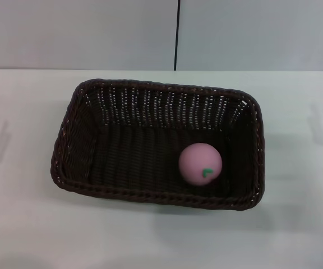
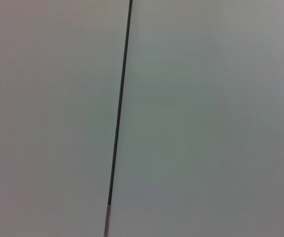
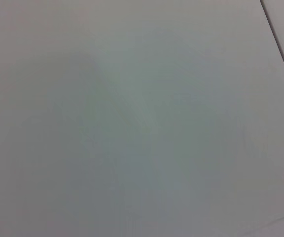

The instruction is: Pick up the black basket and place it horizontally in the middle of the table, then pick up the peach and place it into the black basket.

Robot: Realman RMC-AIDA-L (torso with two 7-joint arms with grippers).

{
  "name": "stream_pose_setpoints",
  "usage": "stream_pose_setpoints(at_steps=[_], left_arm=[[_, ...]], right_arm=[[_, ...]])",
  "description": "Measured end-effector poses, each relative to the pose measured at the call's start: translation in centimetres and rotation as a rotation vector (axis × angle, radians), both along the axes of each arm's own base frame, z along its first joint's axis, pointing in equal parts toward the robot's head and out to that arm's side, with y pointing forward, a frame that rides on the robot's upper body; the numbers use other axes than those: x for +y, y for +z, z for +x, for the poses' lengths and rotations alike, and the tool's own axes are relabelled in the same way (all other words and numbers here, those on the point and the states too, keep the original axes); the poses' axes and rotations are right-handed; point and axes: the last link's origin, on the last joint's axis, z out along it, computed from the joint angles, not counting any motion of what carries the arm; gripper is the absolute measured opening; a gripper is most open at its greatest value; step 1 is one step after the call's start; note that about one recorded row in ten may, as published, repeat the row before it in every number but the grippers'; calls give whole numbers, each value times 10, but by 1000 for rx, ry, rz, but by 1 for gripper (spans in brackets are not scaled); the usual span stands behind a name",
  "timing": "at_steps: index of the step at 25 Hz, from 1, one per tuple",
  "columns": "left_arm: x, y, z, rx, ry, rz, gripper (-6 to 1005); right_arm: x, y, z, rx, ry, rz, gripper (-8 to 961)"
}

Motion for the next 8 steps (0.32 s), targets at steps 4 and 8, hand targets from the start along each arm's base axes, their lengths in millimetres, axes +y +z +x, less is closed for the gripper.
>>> stream_pose_setpoints(at_steps=[4,8], left_arm=[[-2,-5,-2,1,16,-19,710],[-1,-8,-3,9,28,-32,710]], right_arm=[[1,1,0,-2,3,2,614],[-1,1,1,-5,-4,3,614]])
